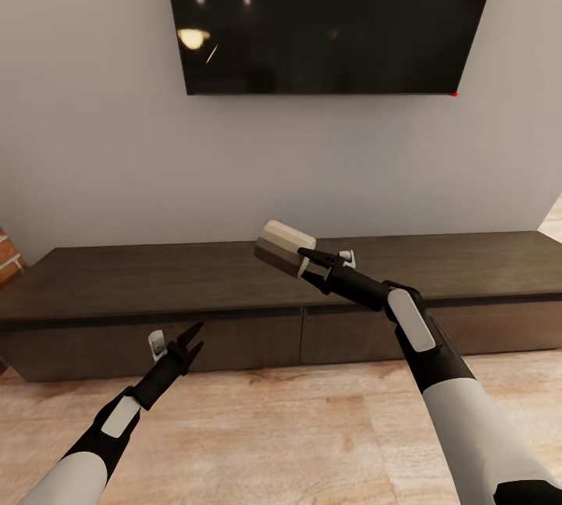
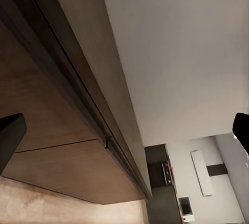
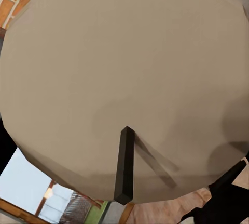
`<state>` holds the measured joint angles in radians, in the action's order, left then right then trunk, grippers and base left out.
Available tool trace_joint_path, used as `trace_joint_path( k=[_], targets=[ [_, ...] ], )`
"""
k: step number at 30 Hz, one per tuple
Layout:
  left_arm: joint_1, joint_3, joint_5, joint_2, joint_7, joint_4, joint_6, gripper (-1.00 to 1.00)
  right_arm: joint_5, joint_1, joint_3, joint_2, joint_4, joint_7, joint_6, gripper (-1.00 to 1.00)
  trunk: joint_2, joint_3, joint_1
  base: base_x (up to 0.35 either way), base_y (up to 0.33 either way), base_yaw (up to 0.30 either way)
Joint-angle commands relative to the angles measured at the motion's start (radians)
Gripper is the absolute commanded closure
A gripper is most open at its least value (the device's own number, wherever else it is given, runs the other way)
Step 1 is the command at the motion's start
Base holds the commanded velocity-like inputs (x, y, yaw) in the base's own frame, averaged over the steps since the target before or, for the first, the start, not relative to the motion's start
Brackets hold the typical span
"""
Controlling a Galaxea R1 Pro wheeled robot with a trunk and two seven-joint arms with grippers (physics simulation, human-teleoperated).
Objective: Place each of the two pumpkins and all three candles from the living room inside a cabinet in the living room (use any cabinet), then make sure every cabinet is closed, and position the cauldron so it is next to a table in the living room.
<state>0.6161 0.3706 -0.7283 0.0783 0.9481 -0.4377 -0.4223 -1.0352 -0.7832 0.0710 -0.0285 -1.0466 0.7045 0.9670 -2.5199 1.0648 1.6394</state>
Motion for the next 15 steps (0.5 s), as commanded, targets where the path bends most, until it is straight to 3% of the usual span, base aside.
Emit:
trace_joint_path(
  k=[1,4,15],
  targets=[
    [0.001,0.002,-0.005,0.000,0.003,0.000,-0.009,-1.00,0.000,-0.001,0.001,-0.001,0.000,0.004,0.002,1.00,0.000,0.001,0.000,0.000,0.000,0.000],
    [0.001,0.003,-0.006,-0.002,0.057,0.000,-0.007,-1.00,0.000,-0.001,0.001,-0.001,0.000,0.004,0.002,1.00,0.000,0.001,0.000,0.000,0.000,0.000],
    [0.001,0.001,-0.001,-0.003,0.061,0.000,-0.006,-1.00,0.000,-0.001,0.001,-0.001,0.000,0.004,0.002,1.00,0.000,0.001,0.000,0.104,-0.042,0.000]
  ],
)
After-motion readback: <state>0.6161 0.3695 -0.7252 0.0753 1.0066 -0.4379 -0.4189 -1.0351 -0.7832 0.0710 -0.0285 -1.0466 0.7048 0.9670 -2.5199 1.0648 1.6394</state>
